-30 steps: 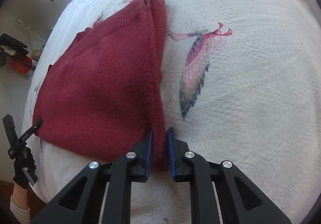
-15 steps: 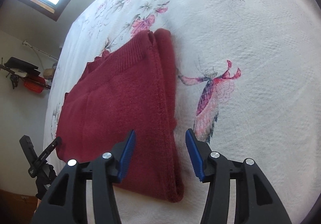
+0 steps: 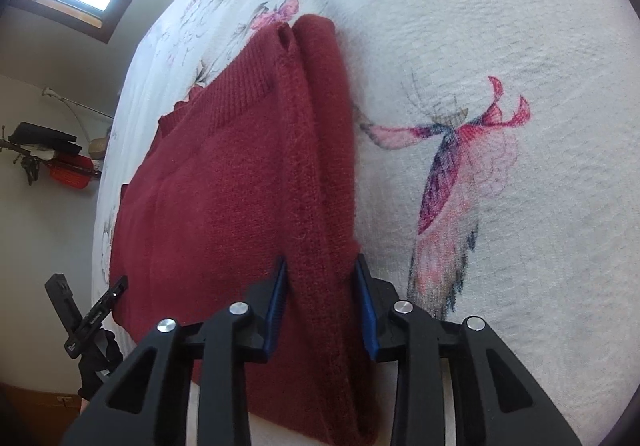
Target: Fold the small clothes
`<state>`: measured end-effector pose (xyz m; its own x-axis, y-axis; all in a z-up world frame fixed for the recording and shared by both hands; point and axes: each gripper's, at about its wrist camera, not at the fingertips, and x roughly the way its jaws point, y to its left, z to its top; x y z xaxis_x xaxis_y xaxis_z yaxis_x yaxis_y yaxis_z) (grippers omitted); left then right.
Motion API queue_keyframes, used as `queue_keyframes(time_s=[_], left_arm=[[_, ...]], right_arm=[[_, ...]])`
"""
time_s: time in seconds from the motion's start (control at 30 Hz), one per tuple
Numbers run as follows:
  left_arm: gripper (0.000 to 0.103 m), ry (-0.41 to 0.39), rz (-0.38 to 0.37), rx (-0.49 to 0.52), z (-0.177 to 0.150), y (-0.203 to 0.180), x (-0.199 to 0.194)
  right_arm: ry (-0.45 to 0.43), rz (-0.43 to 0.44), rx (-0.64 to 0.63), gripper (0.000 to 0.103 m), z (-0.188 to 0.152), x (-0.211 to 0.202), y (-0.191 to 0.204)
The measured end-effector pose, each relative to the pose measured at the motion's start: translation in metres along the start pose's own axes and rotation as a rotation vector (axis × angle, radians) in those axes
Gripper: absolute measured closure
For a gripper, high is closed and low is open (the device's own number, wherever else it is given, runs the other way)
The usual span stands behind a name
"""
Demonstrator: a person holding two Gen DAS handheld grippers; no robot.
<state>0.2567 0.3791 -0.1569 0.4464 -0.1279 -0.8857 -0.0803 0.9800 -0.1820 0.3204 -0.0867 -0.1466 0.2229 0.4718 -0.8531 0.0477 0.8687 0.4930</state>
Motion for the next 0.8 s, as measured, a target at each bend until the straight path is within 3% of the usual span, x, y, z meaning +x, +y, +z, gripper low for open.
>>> queue_keyframes(time_s=[0.53, 0.8], left_arm=[[0.034, -0.012, -0.04, -0.035, -0.004, 0.007, 0.0], [0.035, -0.006, -0.089, -0.115, 0.001, 0.011, -0.017]], right_arm=[[-0.035, -0.065, -0.006, 0.076, -0.004, 0.011, 0.003], [-0.009, -0.203, 0.001, 0.08, 0.005, 0.011, 0.029]])
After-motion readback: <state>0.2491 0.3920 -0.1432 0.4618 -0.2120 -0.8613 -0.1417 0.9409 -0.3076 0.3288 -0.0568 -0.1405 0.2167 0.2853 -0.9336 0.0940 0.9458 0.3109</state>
